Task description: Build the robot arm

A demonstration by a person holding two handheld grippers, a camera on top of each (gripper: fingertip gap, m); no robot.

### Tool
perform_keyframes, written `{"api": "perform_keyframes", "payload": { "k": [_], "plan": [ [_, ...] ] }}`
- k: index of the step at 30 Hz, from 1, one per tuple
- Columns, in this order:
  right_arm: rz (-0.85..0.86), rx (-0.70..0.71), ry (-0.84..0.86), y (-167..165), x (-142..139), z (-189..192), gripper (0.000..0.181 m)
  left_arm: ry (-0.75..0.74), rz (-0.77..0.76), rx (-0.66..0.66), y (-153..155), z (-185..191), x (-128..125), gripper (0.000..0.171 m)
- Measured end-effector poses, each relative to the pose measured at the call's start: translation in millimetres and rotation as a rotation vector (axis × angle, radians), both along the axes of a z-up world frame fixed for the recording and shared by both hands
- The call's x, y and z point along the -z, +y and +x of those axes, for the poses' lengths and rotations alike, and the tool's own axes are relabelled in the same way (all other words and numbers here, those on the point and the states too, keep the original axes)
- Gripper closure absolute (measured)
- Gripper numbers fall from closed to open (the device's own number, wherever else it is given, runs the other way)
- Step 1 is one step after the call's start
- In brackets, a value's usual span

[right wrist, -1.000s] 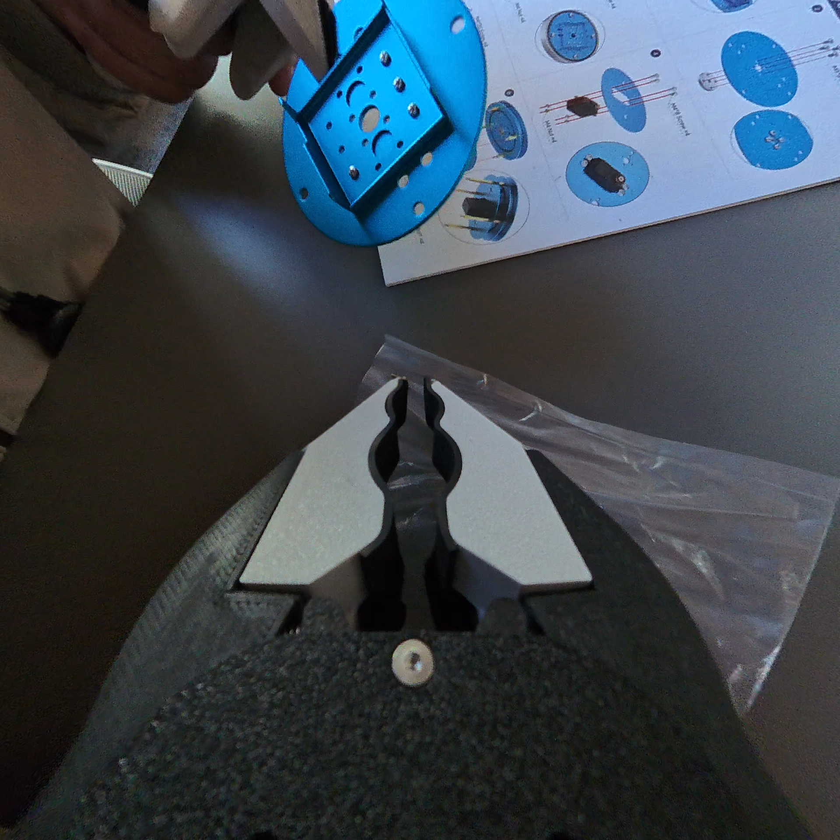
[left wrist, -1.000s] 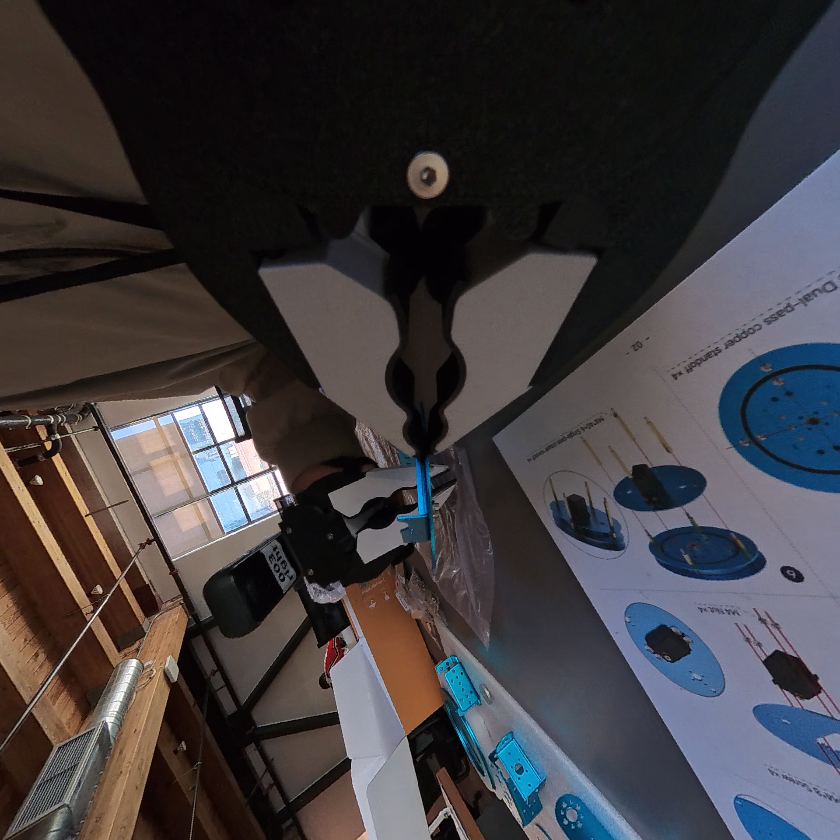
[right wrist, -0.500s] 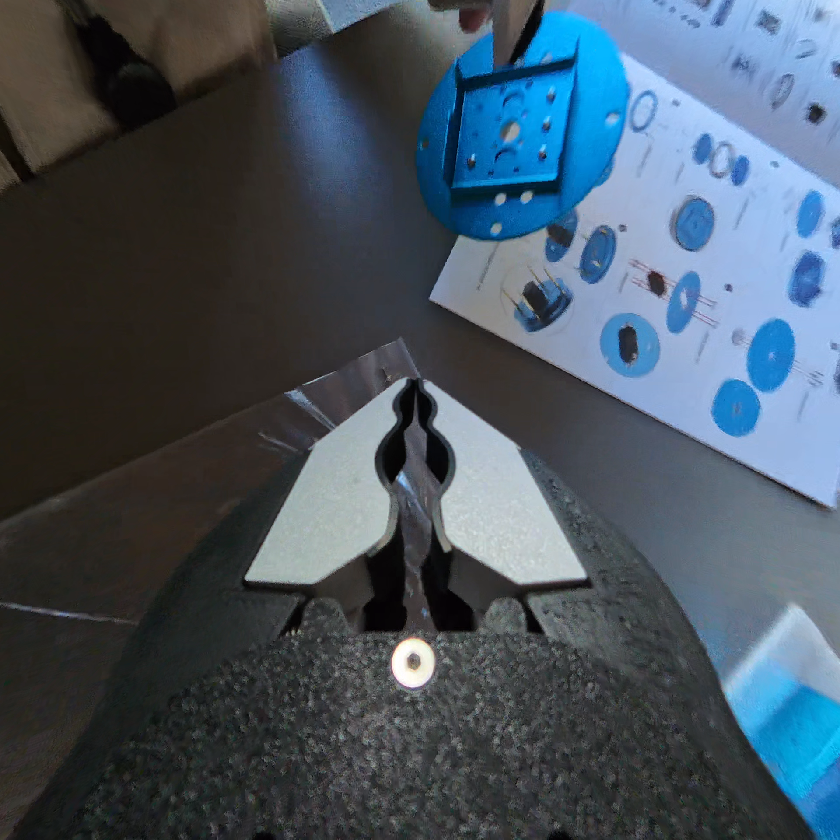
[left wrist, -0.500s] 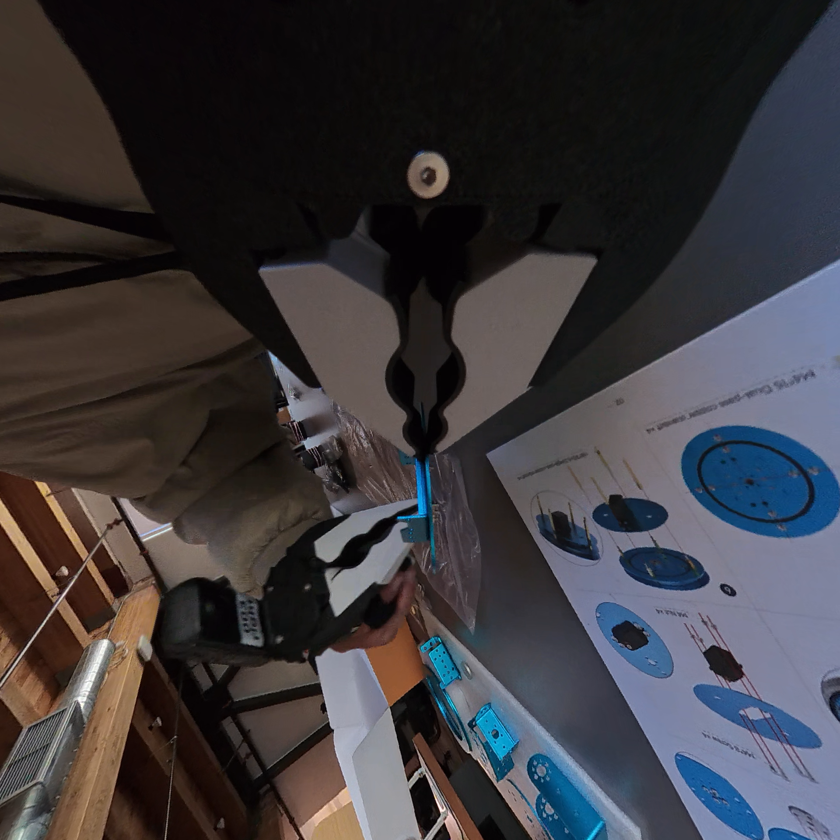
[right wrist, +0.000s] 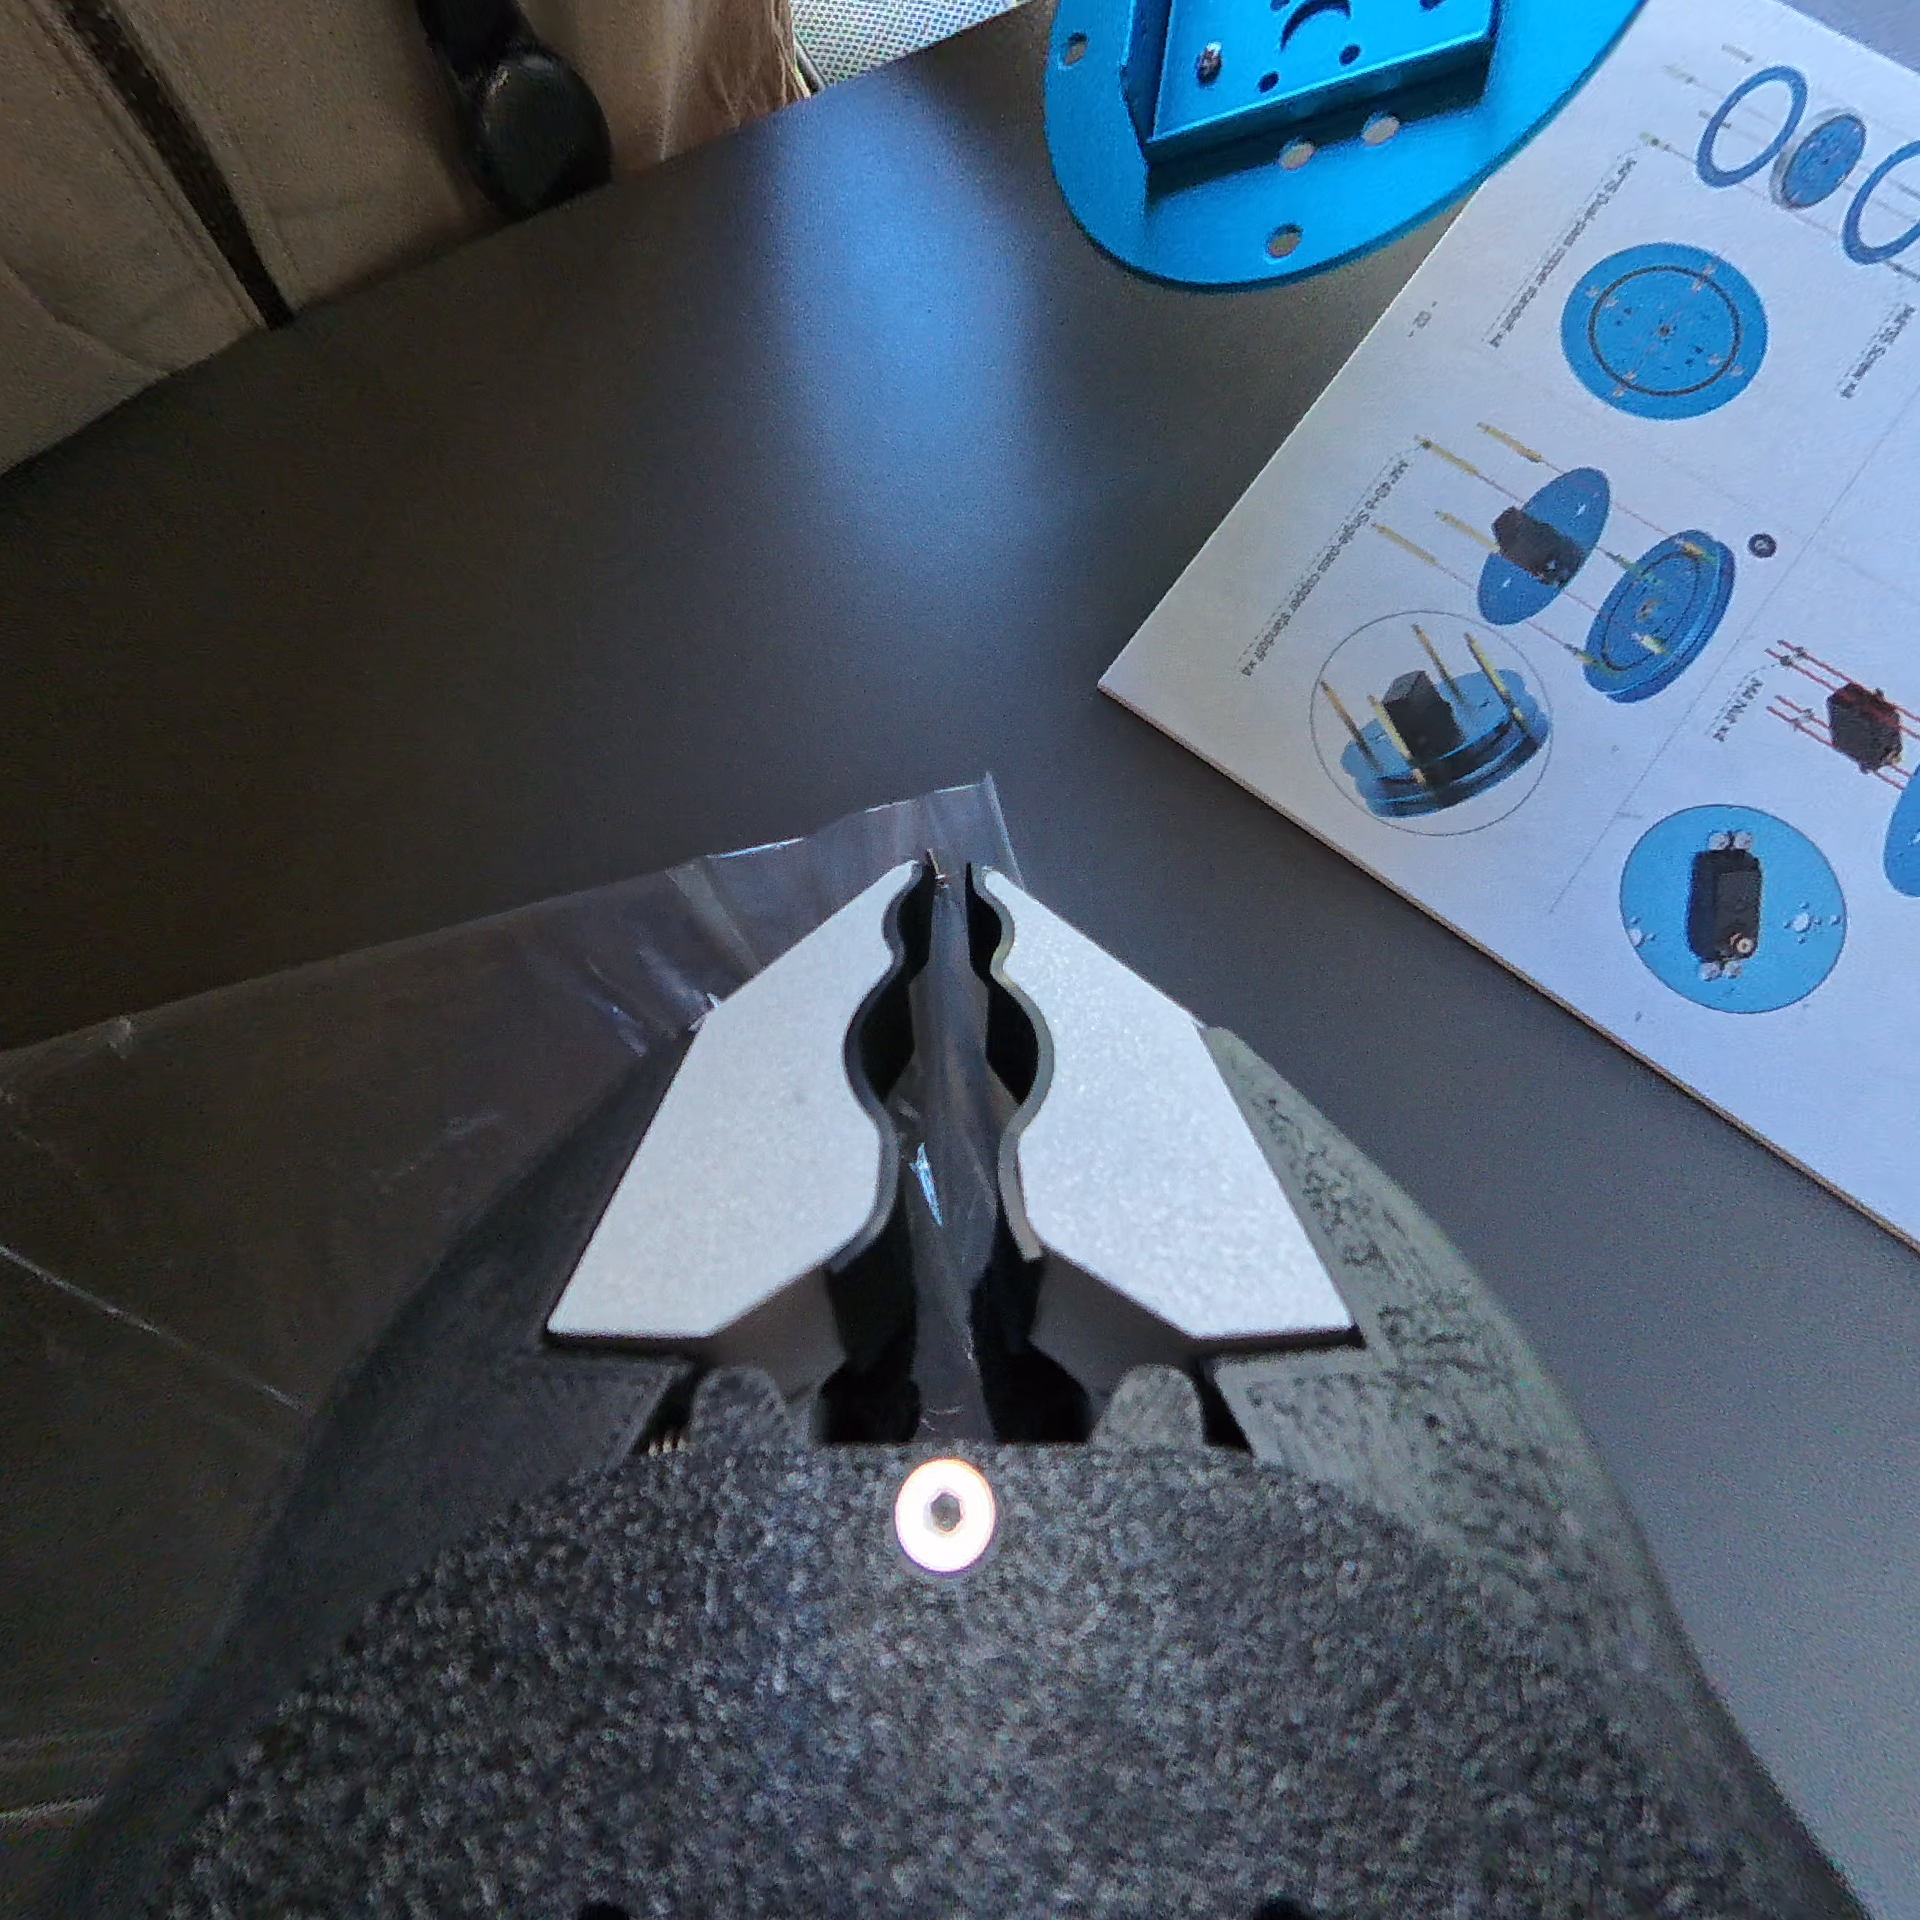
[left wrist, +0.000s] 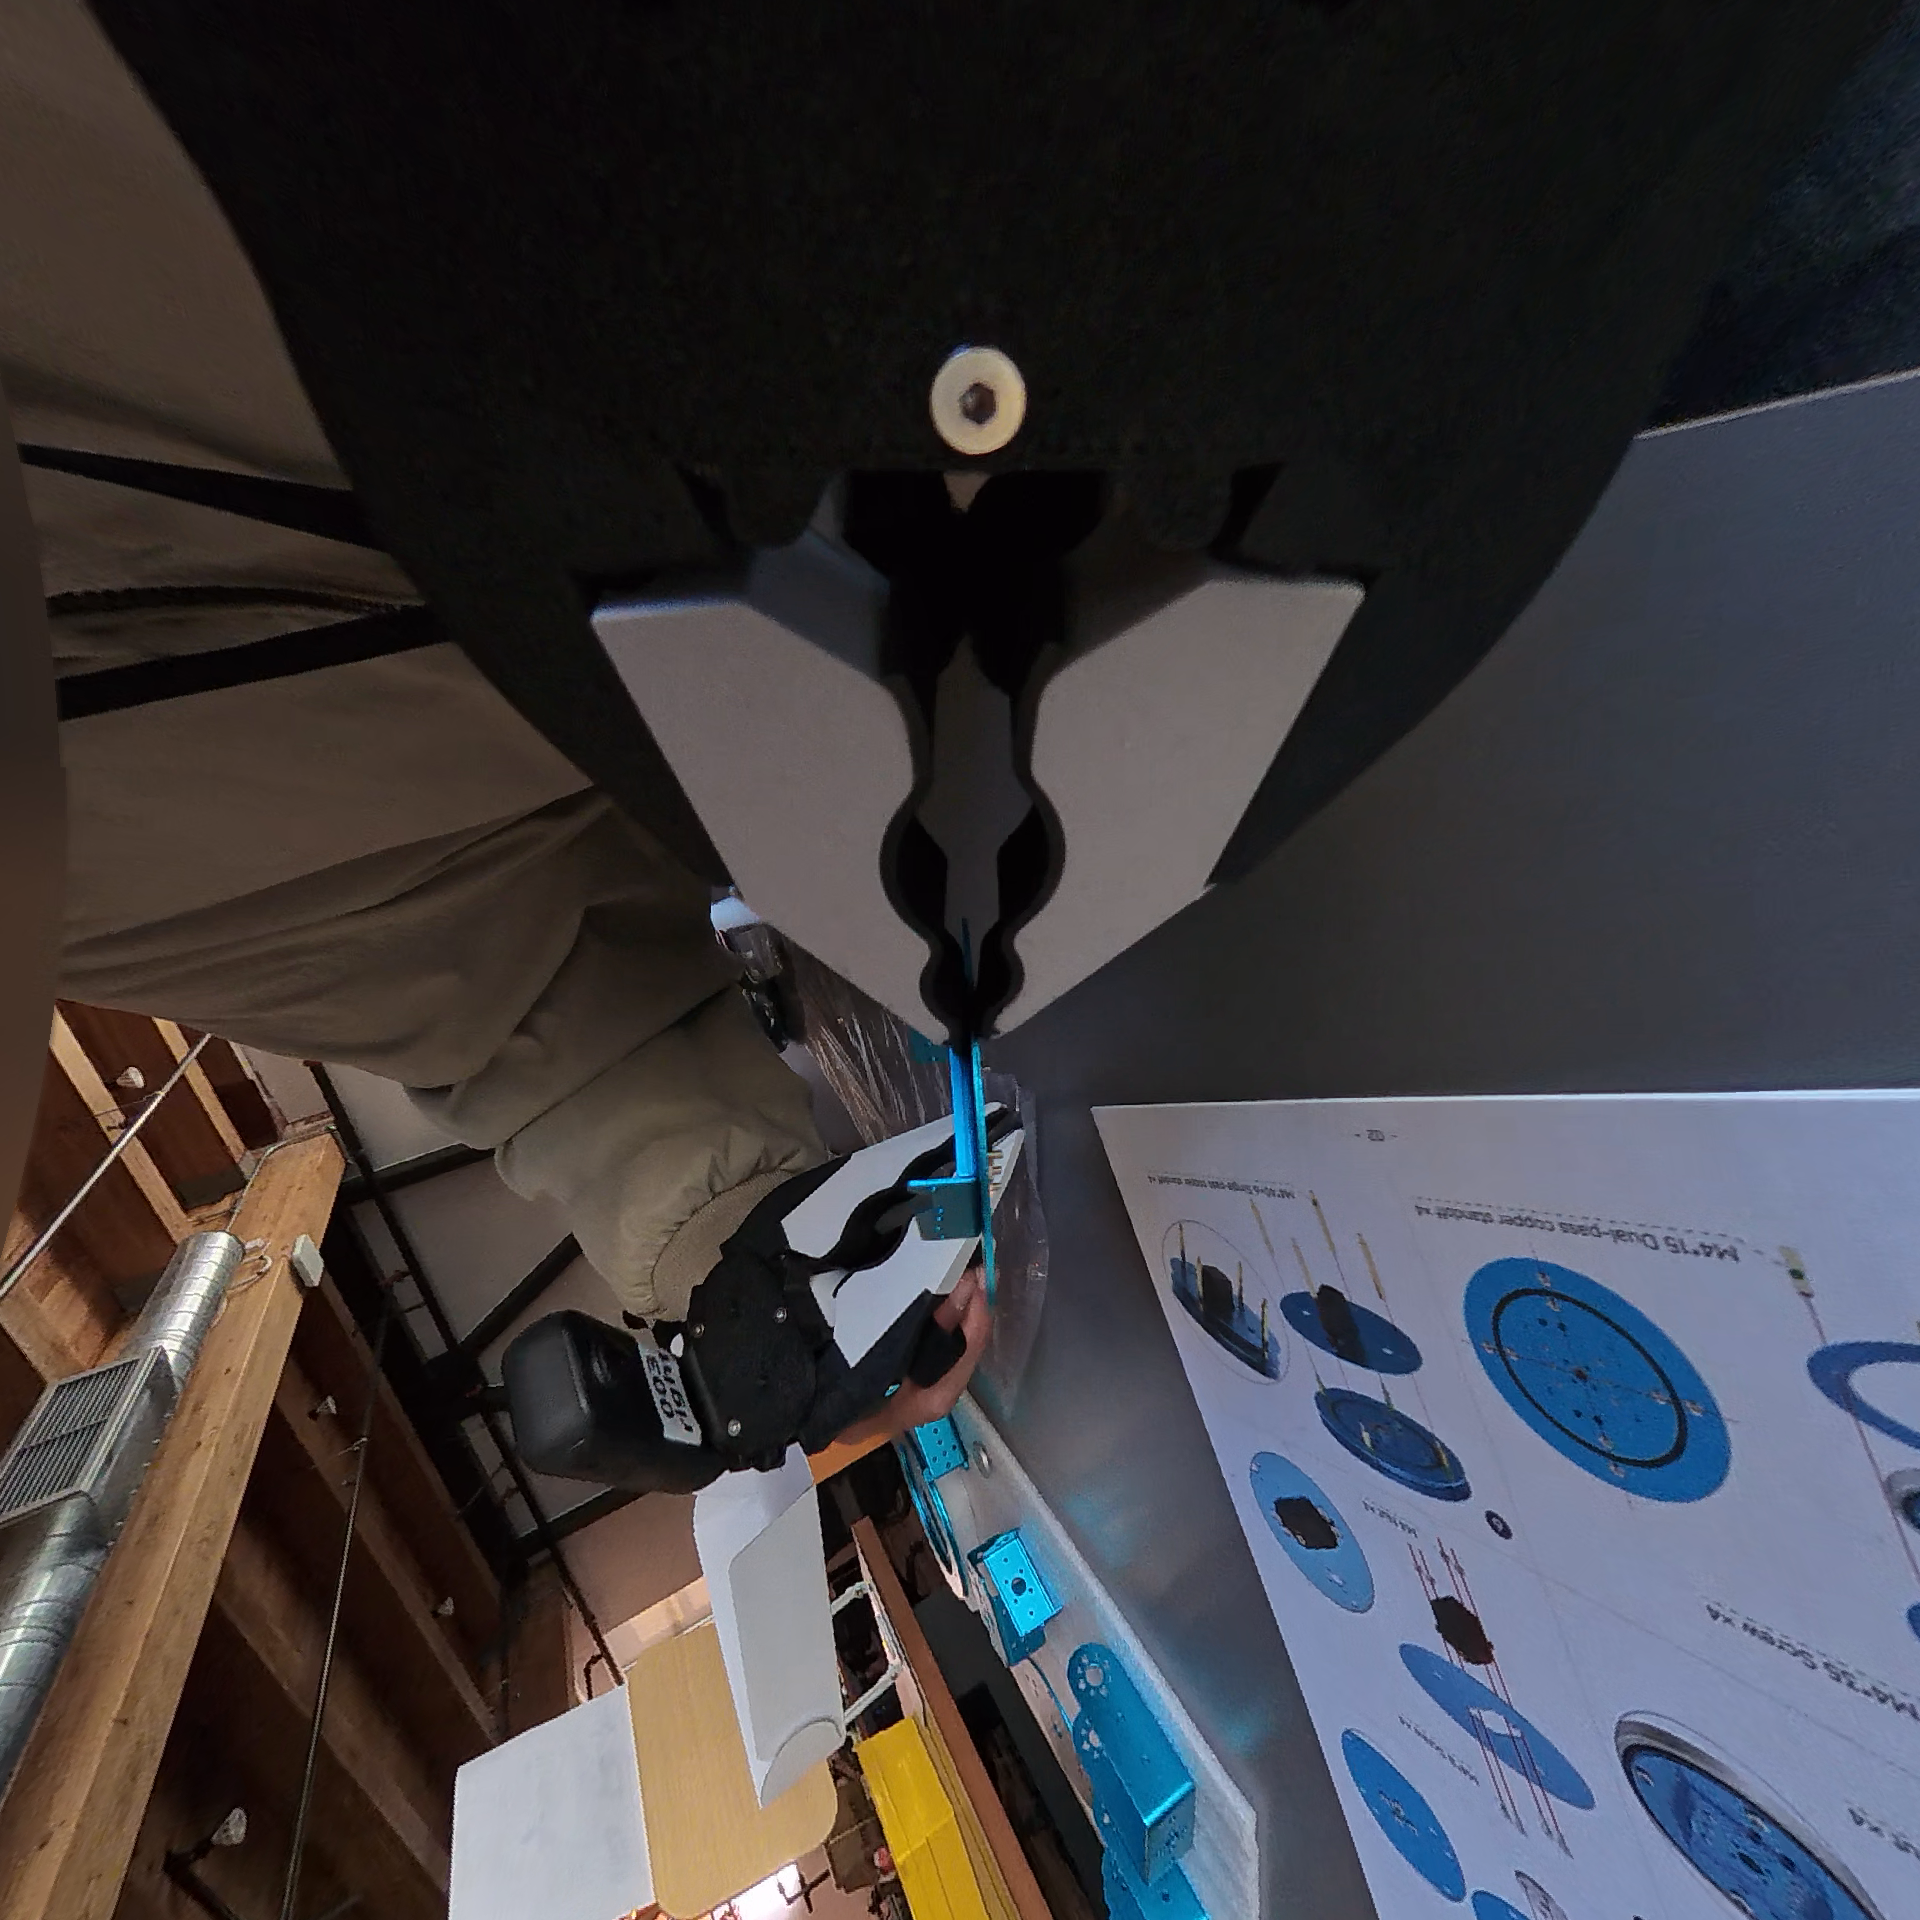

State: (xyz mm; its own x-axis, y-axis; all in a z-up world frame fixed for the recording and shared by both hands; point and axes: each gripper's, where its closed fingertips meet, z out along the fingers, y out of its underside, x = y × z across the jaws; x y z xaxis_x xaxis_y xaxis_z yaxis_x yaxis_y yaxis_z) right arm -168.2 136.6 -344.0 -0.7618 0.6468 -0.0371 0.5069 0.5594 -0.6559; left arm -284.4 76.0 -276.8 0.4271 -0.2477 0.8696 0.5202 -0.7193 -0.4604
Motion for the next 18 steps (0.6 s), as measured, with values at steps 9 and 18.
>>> {"api": "perform_keyframes", "payload": {
  "k": [9, 18],
  "plan": [
    [0.037, -0.022, 0.006, -3.1, 2.9, 2.4, 0.176, 0.019, -0.006, 0.004, 0.1, -0.3, 2.5, 0.171],
    [0.069, -0.05, 0.015, -5.3, 2.5, 4.9, 0.177, 0.018, -0.006, -0.002, 0.1, -0.2, 2.5, 0.171]
  ]
}}
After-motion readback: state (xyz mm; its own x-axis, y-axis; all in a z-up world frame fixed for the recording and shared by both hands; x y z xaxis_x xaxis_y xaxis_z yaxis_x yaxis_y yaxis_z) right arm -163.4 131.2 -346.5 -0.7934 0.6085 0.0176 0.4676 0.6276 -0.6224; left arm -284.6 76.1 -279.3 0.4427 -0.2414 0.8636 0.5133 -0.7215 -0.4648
